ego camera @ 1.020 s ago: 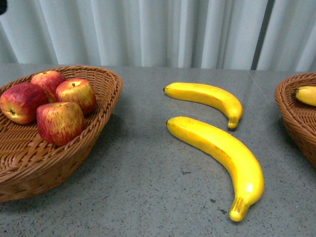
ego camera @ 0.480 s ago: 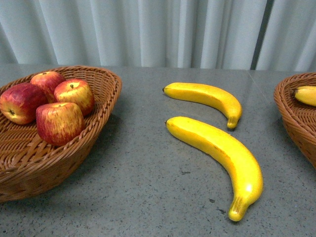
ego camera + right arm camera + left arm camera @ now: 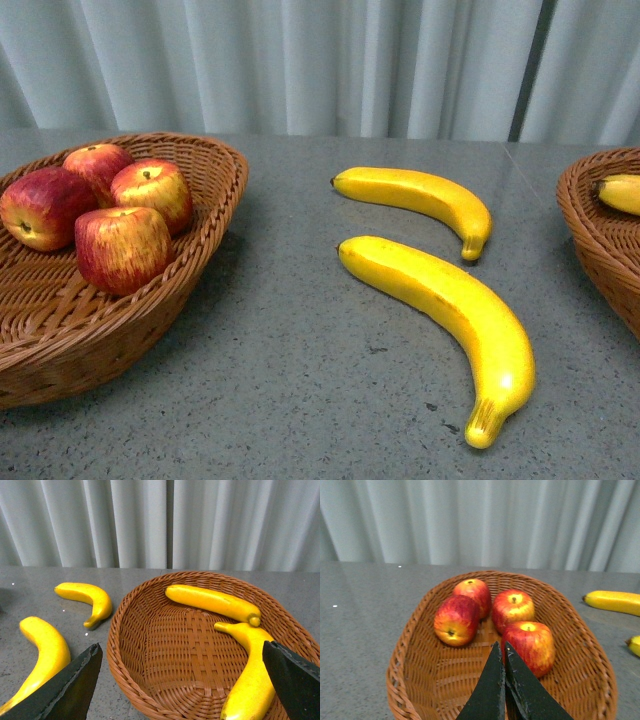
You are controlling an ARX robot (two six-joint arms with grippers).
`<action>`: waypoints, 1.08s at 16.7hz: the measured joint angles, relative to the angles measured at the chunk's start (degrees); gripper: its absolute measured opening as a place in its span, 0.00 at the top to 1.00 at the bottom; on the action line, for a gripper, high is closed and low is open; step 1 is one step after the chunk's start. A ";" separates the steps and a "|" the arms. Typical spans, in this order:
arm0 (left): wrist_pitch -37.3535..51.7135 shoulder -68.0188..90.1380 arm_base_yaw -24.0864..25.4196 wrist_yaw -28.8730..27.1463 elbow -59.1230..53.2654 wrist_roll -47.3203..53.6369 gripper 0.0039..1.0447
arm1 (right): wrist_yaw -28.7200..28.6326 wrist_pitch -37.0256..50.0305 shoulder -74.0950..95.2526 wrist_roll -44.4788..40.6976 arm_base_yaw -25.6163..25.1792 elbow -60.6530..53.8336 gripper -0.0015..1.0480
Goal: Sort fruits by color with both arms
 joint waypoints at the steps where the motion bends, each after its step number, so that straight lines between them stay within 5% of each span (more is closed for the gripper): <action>1: -0.76 -1.31 2.01 1.16 -0.59 0.00 0.99 | 0.00 0.04 0.00 0.00 0.00 0.00 0.06; 18: -19.58 -25.24 2.36 1.77 -4.24 -0.04 0.99 | 0.00 0.00 0.00 0.00 0.00 0.00 0.06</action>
